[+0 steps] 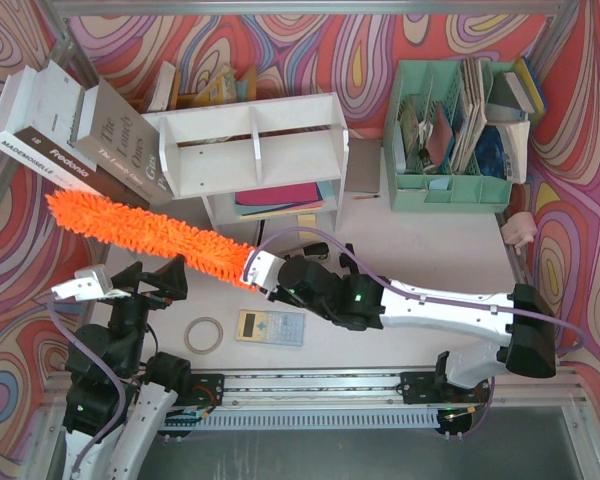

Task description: Dust the bookshelf with a duster

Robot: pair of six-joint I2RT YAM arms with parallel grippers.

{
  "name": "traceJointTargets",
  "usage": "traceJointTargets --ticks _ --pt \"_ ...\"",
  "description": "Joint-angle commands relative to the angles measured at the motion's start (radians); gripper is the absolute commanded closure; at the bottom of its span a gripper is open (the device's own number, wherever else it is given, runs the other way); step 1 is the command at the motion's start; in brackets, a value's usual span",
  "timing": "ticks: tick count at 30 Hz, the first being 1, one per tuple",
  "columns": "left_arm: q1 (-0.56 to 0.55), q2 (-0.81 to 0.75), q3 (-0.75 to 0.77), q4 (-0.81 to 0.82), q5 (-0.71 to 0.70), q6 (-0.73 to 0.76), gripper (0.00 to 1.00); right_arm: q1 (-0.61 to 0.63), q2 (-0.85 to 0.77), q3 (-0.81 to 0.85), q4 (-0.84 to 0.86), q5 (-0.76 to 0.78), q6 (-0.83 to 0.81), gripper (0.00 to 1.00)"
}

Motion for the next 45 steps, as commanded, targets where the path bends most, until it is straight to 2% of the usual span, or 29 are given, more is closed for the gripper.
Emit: traceJointTargets --ticks 1,10,24,37,45 --pt "0.007 -0.002 -0.007 0.000 -0.009 -0.008 0.02 0.001 -0.033 0.122 0.094 0.003 -0.034 1.00" --pt "0.008 -0.004 -0.008 -0.002 -0.017 -0.010 0.02 0.003 -0.016 0.124 0.091 -0.043 -0.006 1.00" --pt "0.008 0.002 -0.009 0.001 -0.013 -0.012 0.02 0.003 -0.013 -0.098 0.085 -0.016 0.146 1.00" --pt "0.008 -0.002 -0.008 -0.003 -0.017 -0.013 0.02 0.009 -0.073 0.081 0.067 -0.030 0.057 1.00" --pt "0.008 0.000 -0.009 -0.002 -0.017 -0.014 0.02 0.010 -0.120 0.031 0.045 0.007 0.087 1.00"
